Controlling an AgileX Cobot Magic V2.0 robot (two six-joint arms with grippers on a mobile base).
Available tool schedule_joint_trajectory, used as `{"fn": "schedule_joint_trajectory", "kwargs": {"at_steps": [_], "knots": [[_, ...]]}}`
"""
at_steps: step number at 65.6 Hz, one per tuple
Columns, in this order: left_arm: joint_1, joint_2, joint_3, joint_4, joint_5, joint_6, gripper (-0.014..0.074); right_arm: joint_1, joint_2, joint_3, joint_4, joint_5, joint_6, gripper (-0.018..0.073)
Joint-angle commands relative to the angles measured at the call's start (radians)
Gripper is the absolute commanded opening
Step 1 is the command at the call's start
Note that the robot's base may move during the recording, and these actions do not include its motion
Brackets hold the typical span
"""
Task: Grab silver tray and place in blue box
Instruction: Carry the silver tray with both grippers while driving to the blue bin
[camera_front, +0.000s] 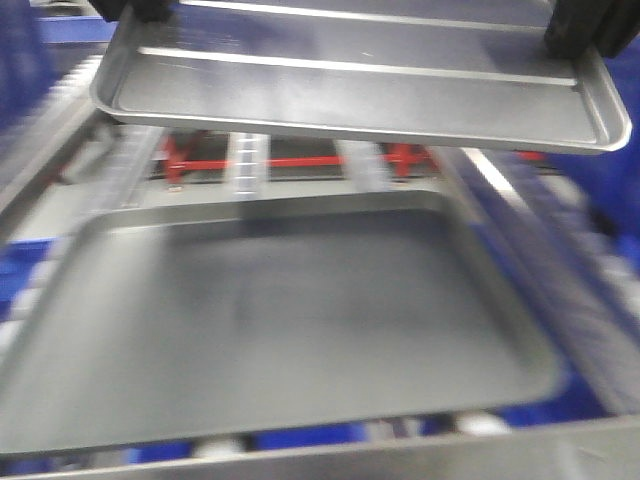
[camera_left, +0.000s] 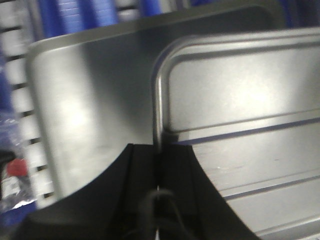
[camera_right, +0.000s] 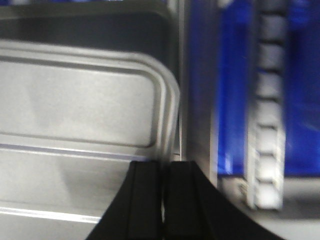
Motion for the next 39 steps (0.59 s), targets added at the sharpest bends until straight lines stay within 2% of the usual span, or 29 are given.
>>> {"fn": "schedule_joint_trajectory", "kwargs": {"at_steps": [1,39], "knots": [[-0.008,-0.031,-0.035,0.025,-0.024,0.016,-0.0098,0.001,-0.034,-0.039,-0.037,-0.039,-0.008,0.0057],[-0.008,-0.031,-0.035,0.023,-0.024,0.016,-0.0098,0.001,-0.034,-0.039,-0.037,-0.039,-0.008,0.0057]]}}
